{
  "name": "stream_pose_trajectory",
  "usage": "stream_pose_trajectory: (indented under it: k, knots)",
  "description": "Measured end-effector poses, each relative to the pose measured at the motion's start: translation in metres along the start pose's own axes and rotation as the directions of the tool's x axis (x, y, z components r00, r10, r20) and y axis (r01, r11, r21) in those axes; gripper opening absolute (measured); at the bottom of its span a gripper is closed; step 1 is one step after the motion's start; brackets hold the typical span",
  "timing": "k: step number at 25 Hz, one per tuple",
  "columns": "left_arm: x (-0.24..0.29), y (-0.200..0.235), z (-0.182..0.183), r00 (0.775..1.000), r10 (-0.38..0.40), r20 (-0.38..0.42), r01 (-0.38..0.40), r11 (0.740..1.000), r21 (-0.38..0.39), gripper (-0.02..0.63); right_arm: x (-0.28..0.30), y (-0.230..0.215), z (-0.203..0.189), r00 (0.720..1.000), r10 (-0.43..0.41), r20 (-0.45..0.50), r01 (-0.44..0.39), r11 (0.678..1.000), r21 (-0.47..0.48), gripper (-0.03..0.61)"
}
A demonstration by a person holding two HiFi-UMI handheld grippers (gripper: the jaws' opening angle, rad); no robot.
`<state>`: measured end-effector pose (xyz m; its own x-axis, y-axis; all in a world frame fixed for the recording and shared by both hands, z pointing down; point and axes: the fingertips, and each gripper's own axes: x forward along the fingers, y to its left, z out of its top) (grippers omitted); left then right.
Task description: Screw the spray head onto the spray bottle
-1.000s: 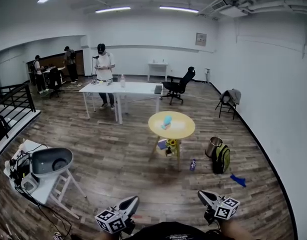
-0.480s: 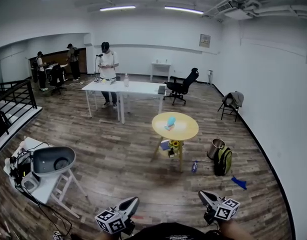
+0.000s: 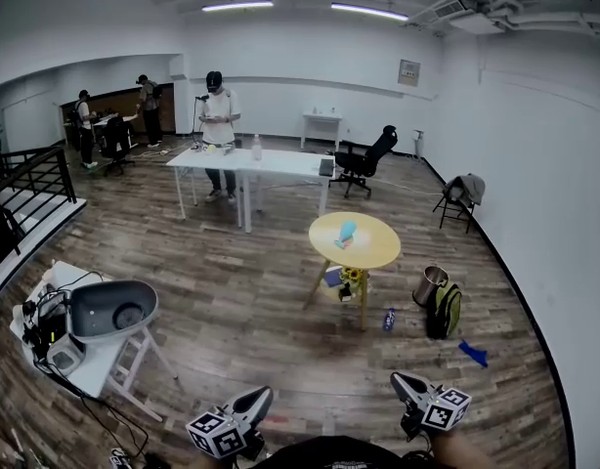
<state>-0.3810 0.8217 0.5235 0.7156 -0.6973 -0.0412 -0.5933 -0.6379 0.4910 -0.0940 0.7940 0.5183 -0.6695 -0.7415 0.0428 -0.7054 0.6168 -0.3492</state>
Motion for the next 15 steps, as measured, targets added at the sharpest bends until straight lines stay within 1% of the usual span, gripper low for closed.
stream_pose_trajectory:
  k: [9, 12, 15]
  knots:
    - [-0.003, 0.034, -0.008, 1.0, -0.007, -0.013, 0.007, 0.998, -0.057, 0.009, 0.024, 0.0, -0.011, 0.998, -0.035, -0.043, 0.035, 0.999, -0.001, -0.003]
    - [0.013, 0.037, -0.008, 1.0, -0.014, -0.015, 0.013, 0.998, -0.062, 0.009, 0.027, -0.008, -0.009, 0.998, -0.031, -0.061, 0.031, 1.0, -0.003, -0.003]
    - [0.037, 0.036, -0.01, 0.999, -0.02, -0.028, 0.019, 0.998, -0.062, 0.009, 0.027, -0.028, -0.005, 0.998, -0.032, -0.062, 0.032, 0.999, 0.0, -0.003]
